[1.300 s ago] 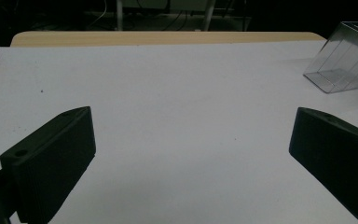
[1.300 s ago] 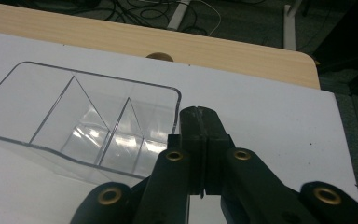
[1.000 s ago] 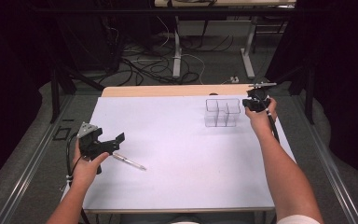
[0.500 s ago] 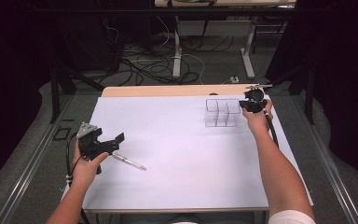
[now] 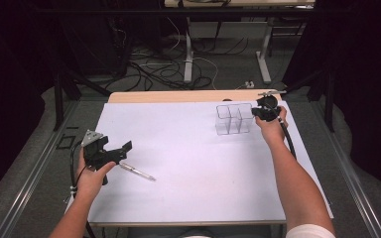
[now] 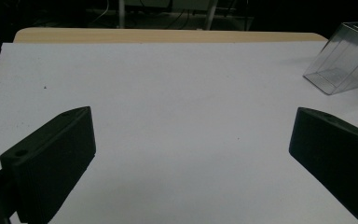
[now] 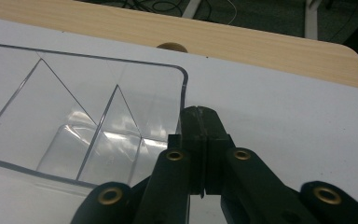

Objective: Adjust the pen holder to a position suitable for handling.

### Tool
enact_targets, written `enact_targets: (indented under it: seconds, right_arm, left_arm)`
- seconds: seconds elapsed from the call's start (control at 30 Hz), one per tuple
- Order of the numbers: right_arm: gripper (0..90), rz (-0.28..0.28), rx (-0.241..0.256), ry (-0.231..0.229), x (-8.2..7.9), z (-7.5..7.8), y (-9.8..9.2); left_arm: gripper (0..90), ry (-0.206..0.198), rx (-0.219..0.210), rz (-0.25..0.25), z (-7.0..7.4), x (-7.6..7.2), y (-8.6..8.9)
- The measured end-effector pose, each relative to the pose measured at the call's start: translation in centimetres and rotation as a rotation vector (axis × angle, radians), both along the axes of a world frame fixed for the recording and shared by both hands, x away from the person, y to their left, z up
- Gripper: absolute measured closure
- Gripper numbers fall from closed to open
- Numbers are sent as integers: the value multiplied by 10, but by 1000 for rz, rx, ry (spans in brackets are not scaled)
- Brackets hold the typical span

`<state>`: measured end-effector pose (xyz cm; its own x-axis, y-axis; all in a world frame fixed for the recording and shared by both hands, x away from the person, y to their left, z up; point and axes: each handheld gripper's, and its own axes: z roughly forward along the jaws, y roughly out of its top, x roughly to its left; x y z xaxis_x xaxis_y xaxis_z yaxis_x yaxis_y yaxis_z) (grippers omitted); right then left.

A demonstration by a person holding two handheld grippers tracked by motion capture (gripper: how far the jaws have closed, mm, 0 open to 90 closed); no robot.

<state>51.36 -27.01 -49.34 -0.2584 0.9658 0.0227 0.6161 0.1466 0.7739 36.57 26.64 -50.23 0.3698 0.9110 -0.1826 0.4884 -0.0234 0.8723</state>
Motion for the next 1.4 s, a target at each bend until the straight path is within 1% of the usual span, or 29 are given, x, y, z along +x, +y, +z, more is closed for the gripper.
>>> enact_targets:
  seconds: [0.13,0.23,0.4,0.5,0.53,0.6,0.77,0.83,0.87,1.03,1.2,1.23,1.4]
  right_arm:
    - [900,-3,2,4,-1,0,4]
    - [900,14,4,6,-3,0,8]
    - [900,19,3,14,-6,0,16]
    - [900,31,-3,15,-7,0,18]
    - [900,34,2,19,-8,0,22]
    - [900,38,0,19,-9,0,24]
    - [900,61,-1,16,-12,-1,35]
    - [900,69,-1,18,-12,-1,37]
    - [900,75,-7,12,-13,-1,41]
    - [900,83,-6,6,-13,-1,46]
    - [900,79,12,8,-14,-2,54]
    - [900,87,7,3,-14,-2,55]
    - [900,93,14,6,-14,-3,63]
  left_arm:
    - [2,4,-2,2,0,0,0]
    - [3,4,-4,4,0,0,0]
    - [3,2,-4,4,0,0,0]
    - [3,5,-3,5,0,0,0]
    - [3,5,-3,6,0,0,0]
    - [3,5,-4,6,0,0,1]
    - [3,5,-2,4,0,0,0]
    - [3,5,-1,3,0,0,0]
    - [3,5,-2,4,0,0,0]
    - [3,6,0,5,0,0,0]
    - [3,4,1,6,0,0,0]
    - [3,3,2,6,0,0,0]
    - [3,4,2,5,0,0,0]
